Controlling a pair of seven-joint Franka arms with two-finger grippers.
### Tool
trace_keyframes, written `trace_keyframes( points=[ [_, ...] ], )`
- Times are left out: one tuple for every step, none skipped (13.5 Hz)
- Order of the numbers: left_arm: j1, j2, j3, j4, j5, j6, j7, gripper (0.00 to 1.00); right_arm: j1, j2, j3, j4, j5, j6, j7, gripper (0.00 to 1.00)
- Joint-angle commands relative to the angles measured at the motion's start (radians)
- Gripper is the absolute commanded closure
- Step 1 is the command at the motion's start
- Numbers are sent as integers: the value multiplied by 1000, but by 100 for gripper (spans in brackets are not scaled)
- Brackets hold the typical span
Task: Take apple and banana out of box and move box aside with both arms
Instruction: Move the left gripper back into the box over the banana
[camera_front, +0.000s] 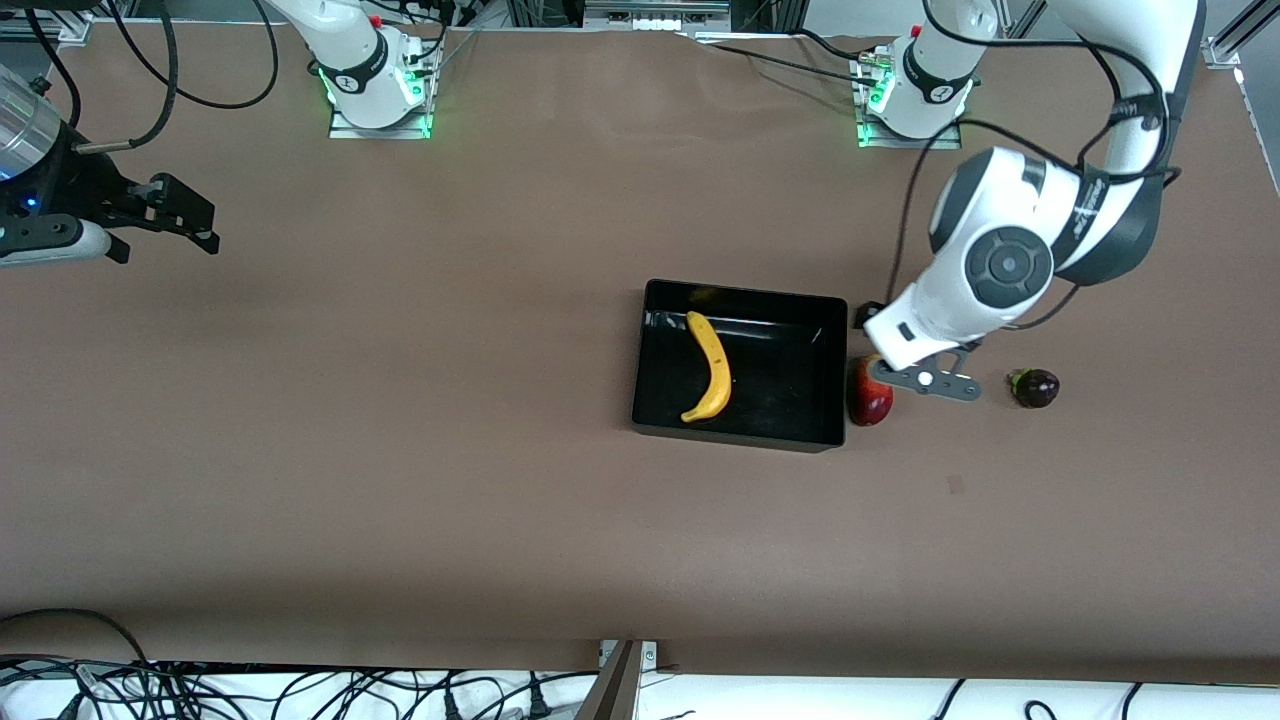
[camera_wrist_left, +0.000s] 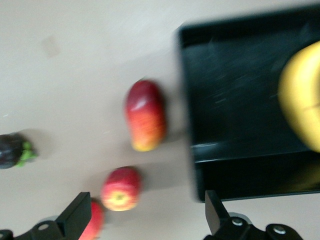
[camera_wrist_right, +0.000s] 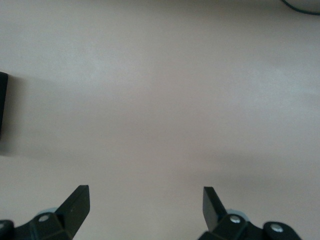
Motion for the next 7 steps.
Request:
trace_keyframes(
  points=[
    [-92,155,-3,151,-65,-28,-132,0,-4,-4,2,9,-1,-10,5,0],
    [-136,197,-3,173,-65,-10,-204,0,-4,-4,3,9,-1,-10,6,0],
    [-173,237,-3,196,-62,47,-271,0,-4,-4,5,7,-1,-11,6,0],
    [-202,264,-1,196,-51,122,-310,0,-4,-4,5,9,-1,-11,6,0],
    [-219,290,-1,187,-56,179,-323,0,-4,-4,5,7,-1,-11,6,0],
    [-235,324,-1,187,-56,208,-330,0,-4,-4,5,7,-1,-10,6,0],
    [-241,349,-1,185,-51,239,-333,0,-4,-4,5,7,-1,-11,6,0]
  ],
)
